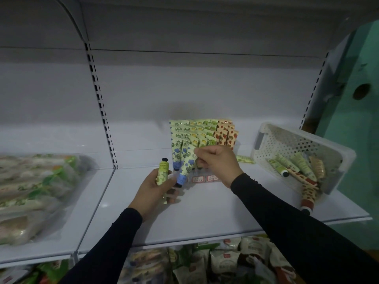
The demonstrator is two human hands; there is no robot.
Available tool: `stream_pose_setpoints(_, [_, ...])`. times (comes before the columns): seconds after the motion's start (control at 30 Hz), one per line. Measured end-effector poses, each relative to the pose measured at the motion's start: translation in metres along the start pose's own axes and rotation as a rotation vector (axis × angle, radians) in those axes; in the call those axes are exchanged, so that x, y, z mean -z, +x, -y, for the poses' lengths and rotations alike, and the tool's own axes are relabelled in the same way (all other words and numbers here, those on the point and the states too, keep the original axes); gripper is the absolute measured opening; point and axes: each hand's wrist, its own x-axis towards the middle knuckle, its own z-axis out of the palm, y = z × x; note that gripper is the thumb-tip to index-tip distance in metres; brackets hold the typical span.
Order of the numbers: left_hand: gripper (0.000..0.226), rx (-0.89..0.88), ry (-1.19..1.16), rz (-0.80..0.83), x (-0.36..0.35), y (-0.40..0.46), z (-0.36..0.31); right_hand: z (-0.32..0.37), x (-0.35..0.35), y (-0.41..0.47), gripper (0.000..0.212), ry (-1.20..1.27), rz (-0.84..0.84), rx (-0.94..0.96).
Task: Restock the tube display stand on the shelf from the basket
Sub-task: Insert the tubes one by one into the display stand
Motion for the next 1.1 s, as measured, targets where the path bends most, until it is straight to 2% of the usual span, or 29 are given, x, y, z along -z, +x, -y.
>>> stream_pose_setpoints(0.13, [0.013, -0.067, 0.103, -0.226, 0.020, 0.013, 0.011, 0.003, 0.001, 0.006, 0.017, -0.244, -0.126, 0.160])
stream_pose_setpoints(0.27, [0.011, -0.077, 0.106, -0.292, 0.034, 0.021, 0.021, 0.005, -0.007, 0.011, 0.021, -0.404, -0.158, 0.292])
stream_pose_setpoints(0.53, [0.009, -0.032, -0.050, -0.291, 0.035, 0.021, 0.025, -0.004, -0.029, 0.023, 0.028, -0.559, -0.149, 0.391])
stream_pose_setpoints(0.83, [0.007, -0.009, -0.113, -0.269, 0.035, 0.021, 0.024, -0.011, -0.035, 0.035, 0.034, -0.614, -0.035, 0.348])
stream_pose_setpoints(1.1, [0.009, -0.003, -0.084, -0.249, 0.035, 0.021, 0.024, -0.008, -0.035, 0.039, 0.032, -0.645, -0.037, 0.298])
